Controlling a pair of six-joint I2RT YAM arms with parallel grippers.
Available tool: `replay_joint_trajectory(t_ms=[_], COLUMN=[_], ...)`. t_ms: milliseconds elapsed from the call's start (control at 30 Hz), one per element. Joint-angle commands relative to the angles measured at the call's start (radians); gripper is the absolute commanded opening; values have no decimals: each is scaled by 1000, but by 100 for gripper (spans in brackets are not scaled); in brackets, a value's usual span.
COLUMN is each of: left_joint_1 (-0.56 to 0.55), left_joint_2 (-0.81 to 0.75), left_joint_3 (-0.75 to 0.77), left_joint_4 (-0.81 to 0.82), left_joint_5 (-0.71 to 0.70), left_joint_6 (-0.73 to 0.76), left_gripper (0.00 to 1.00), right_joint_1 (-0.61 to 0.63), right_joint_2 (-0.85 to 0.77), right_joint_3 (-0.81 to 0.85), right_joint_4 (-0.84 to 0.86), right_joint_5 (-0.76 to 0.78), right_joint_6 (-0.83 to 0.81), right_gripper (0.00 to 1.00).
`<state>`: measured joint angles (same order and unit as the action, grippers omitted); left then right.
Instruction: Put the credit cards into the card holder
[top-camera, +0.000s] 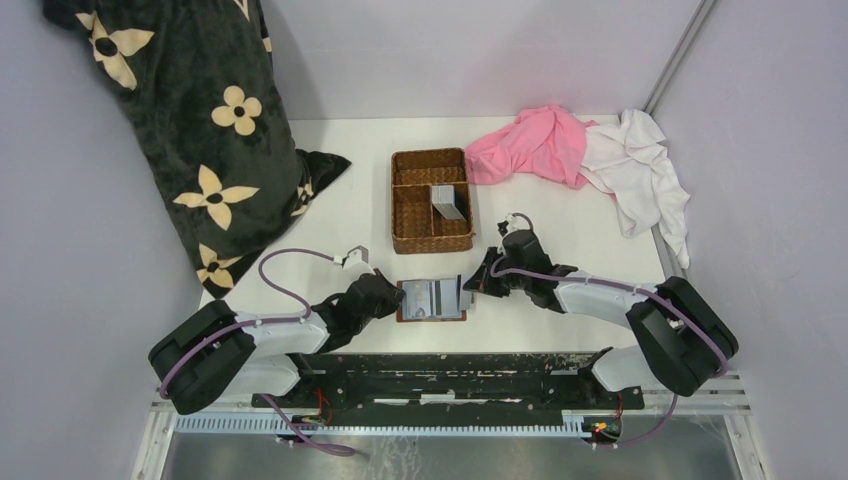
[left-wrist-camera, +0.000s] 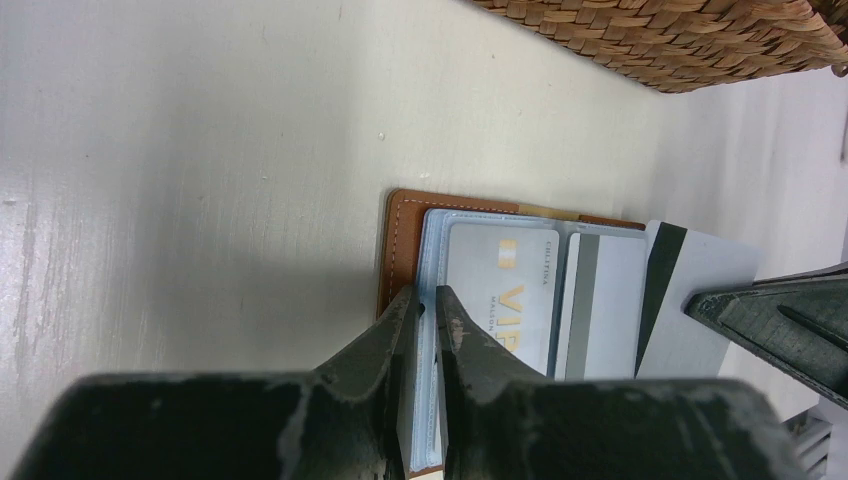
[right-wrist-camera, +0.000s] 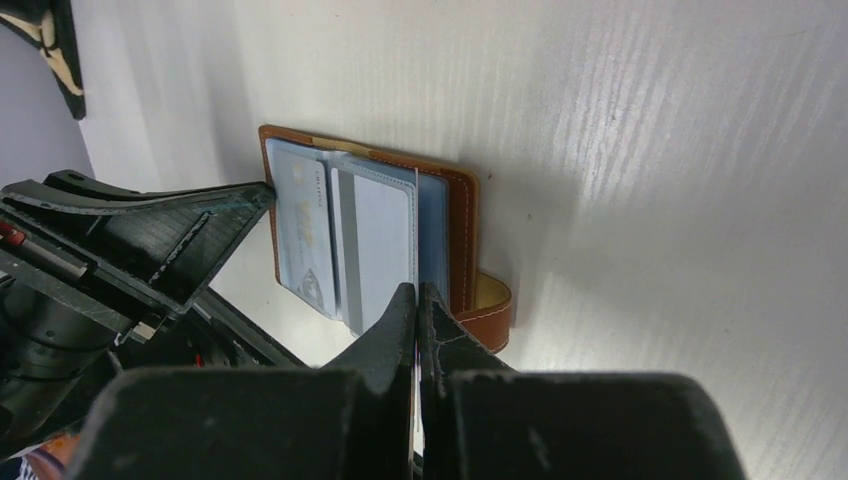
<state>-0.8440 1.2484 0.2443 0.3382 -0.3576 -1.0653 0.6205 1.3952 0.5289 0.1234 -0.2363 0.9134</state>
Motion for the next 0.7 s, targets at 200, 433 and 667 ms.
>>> replay_joint_trajectory(t_ms=[200,433,667], left_joint_1=[-7,-7,-7], left_joint_2=[31,35,40], left_joint_3=[-10,-6,-4], left_joint_4=[-119,-119,-119], left_joint_5=[-6,-4,-1], left_joint_6=[-11,-10,-7], left_gripper=[19,19,18], right_joint_1=[8,58,104], right_joint_2=[-76,-35,76], right_joint_3=[34,86,120], right_joint_4=[110,100,152], right_joint_5=[-63,-48,-46], right_joint_6=[34,25,35], right_gripper=[1,1,1])
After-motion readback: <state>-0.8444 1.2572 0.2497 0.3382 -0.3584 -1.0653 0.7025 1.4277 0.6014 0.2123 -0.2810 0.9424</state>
